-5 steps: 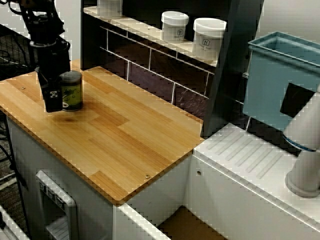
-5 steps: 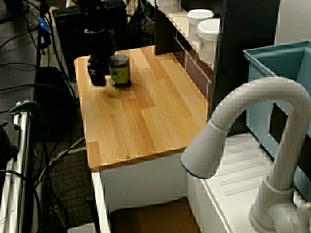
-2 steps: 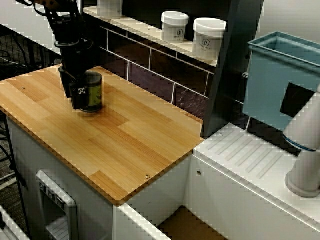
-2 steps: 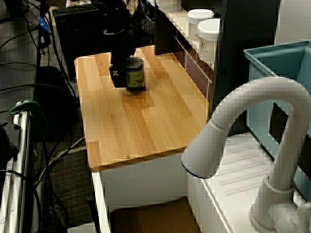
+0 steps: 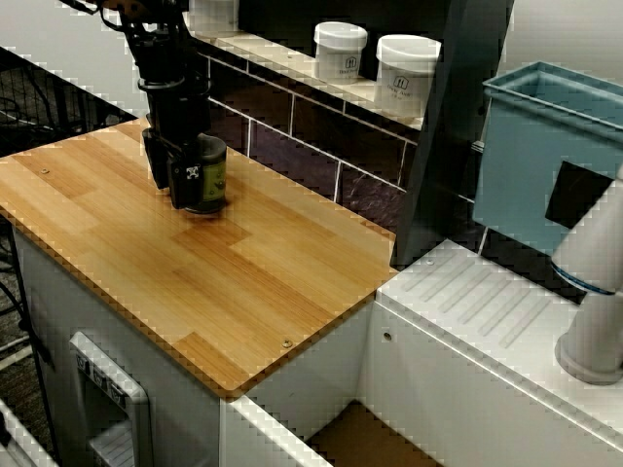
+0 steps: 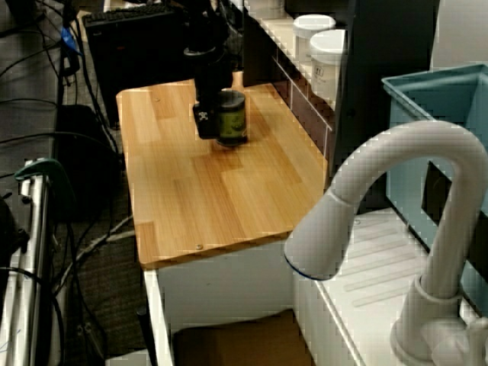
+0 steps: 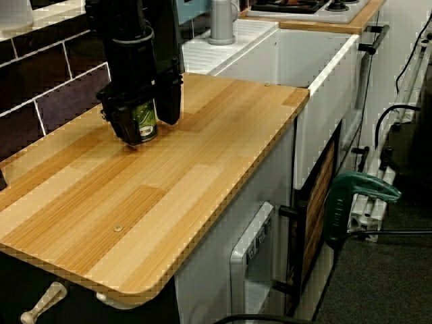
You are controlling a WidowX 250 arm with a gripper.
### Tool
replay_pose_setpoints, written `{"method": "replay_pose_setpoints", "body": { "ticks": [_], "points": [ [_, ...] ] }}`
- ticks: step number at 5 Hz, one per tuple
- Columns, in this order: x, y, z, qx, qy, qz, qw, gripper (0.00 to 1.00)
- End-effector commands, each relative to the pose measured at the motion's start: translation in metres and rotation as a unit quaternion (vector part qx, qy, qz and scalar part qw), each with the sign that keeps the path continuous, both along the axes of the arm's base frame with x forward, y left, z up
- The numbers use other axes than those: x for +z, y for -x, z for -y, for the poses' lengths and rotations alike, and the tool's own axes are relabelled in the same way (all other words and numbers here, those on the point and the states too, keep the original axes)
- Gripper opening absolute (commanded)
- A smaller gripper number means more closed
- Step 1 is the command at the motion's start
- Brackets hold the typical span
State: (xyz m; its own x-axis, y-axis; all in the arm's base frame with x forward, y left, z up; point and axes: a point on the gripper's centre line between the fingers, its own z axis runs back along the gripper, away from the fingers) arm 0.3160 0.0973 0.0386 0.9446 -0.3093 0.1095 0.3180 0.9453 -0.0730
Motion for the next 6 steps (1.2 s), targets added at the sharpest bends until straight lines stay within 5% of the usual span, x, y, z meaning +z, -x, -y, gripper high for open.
{"method": "replay_pose_setpoints", "body": {
  "ticks": [1, 6],
  "points": [
    [0.019, -0.014, -0.002, 0.002, -0.005, 0.024, 0.9997, 1.00],
    [0.073, 0.011, 0.000, -0.023, 0.035, 0.070, 0.9967, 1.00]
  ]
}}
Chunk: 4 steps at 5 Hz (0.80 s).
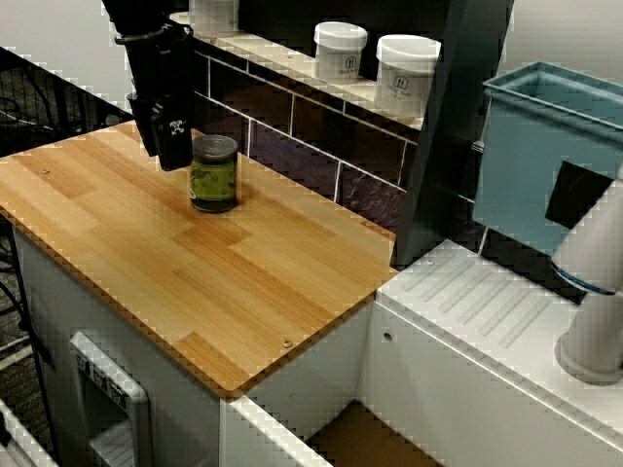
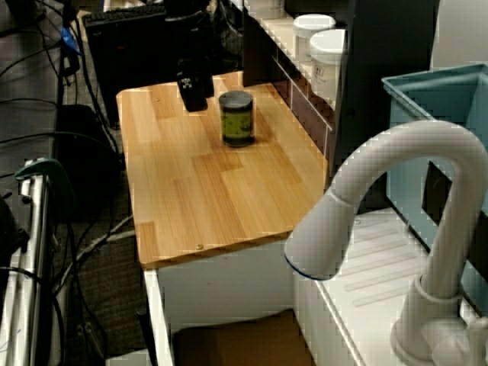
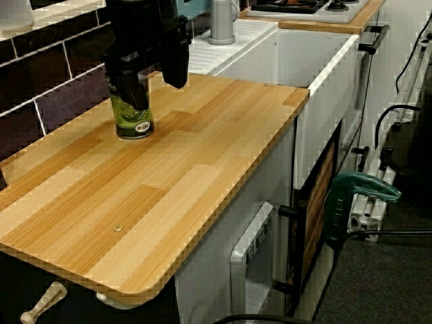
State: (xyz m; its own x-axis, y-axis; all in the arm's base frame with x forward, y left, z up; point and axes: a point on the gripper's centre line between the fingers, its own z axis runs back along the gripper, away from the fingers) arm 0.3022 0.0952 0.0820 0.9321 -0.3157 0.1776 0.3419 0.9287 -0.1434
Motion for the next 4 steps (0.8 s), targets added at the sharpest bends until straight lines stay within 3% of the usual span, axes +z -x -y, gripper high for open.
{"method": "replay_pose_setpoints", "body": {
  "ticks": [1, 4],
  "points": [
    [0.038, -0.008, 0.003, -0.008, -0.010, 0.072, 0.9973, 1.00],
    [0.047, -0.050, 0.010, 0.012, -0.004, 0.126, 0.9920, 1.00]
  ]
}}
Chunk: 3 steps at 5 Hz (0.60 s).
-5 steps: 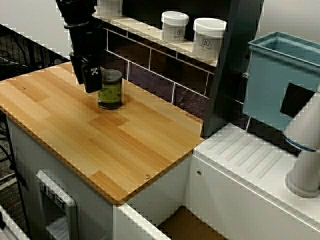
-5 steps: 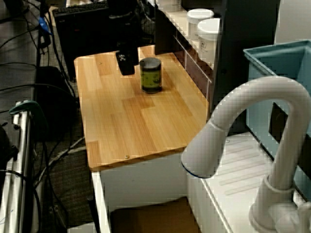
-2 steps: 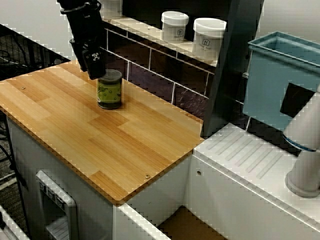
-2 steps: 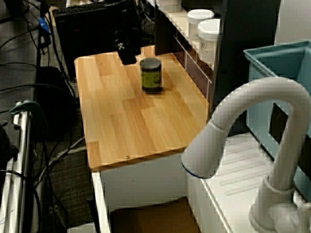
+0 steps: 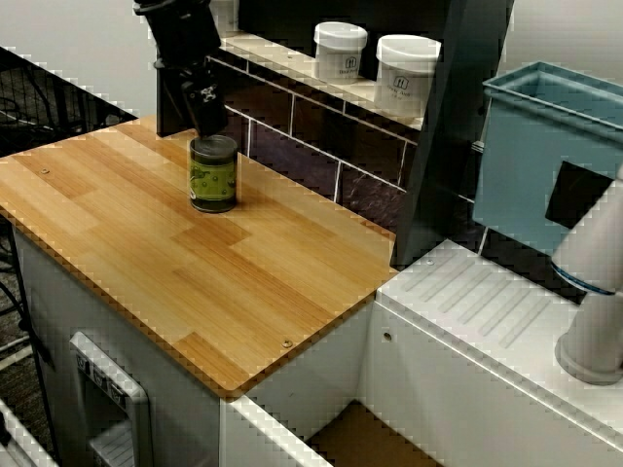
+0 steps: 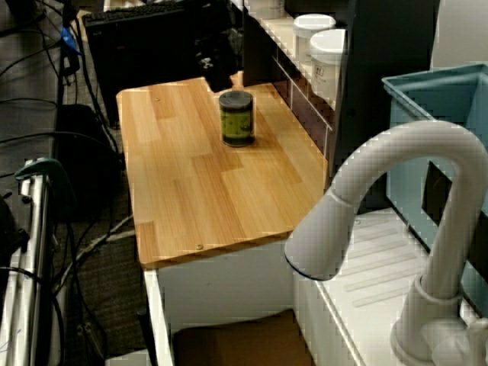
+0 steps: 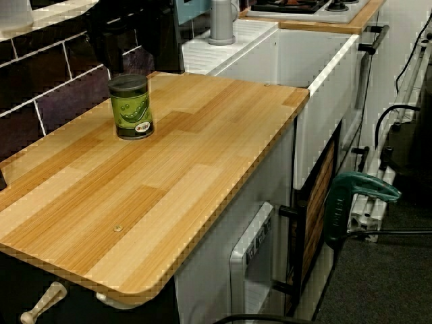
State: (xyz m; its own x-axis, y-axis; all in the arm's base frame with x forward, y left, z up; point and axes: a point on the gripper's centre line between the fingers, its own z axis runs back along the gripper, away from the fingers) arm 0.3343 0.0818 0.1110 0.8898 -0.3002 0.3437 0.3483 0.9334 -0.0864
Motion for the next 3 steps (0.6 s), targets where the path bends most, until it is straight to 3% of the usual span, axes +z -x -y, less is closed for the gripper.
{"method": "replay_pose_setpoints", "body": {
  "ticks": [1, 3],
  "points": [
    [0.013, -0.027, -0.001, 0.014, -0.008, 0.045, 0.9989, 1.00],
    [-0.004, -0.036, 0.001, 0.039, -0.005, 0.052, 0.9979, 1.00]
  ]
}}
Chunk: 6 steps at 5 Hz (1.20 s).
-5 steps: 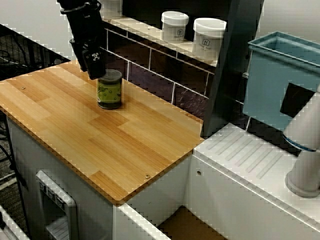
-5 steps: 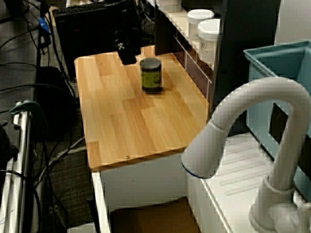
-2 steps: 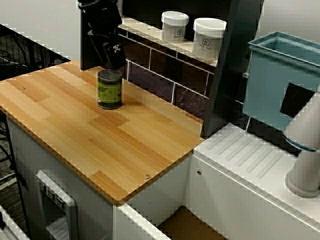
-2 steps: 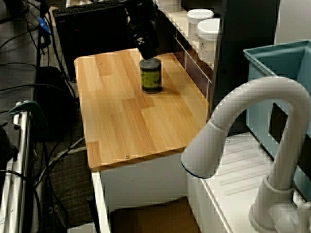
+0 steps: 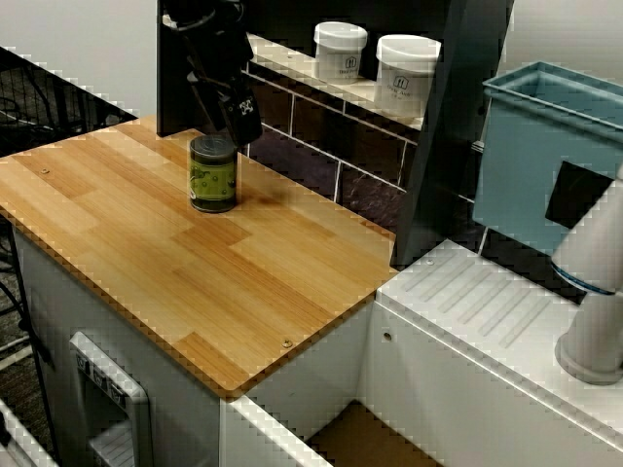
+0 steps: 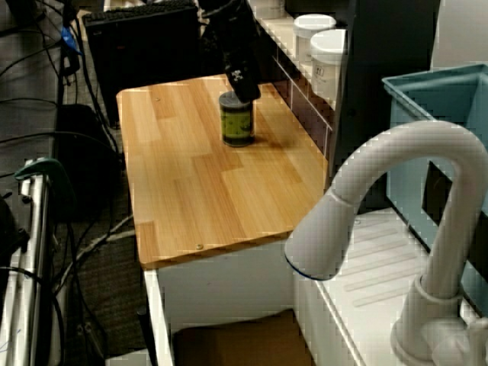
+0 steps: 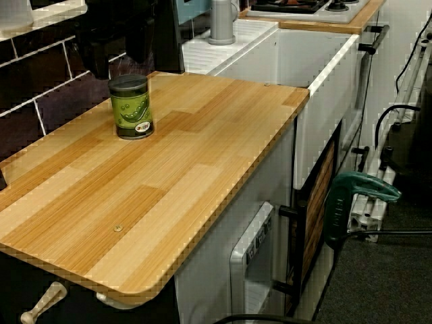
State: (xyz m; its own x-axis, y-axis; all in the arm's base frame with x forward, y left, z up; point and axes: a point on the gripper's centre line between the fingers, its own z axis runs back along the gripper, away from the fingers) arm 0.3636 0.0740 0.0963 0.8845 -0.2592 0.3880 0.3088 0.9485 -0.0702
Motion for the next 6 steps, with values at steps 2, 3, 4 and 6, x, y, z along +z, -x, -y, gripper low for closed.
{"method": "replay_pose_setpoints", "body": {
  "ticks": [2, 3, 4, 6],
  "points": [
    [0.003, -0.015, -0.006, 0.027, -0.006, 0.016, 0.9995, 1.00],
    [0.000, -0.023, -0.007, 0.030, -0.007, 0.011, 0.9995, 1.00],
    [-0.008, -0.024, -0.009, 0.028, -0.012, 0.000, 0.9995, 1.00],
    [-0.008, -0.005, -0.013, 0.020, -0.010, -0.010, 0.9997, 1.00]
  ]
}}
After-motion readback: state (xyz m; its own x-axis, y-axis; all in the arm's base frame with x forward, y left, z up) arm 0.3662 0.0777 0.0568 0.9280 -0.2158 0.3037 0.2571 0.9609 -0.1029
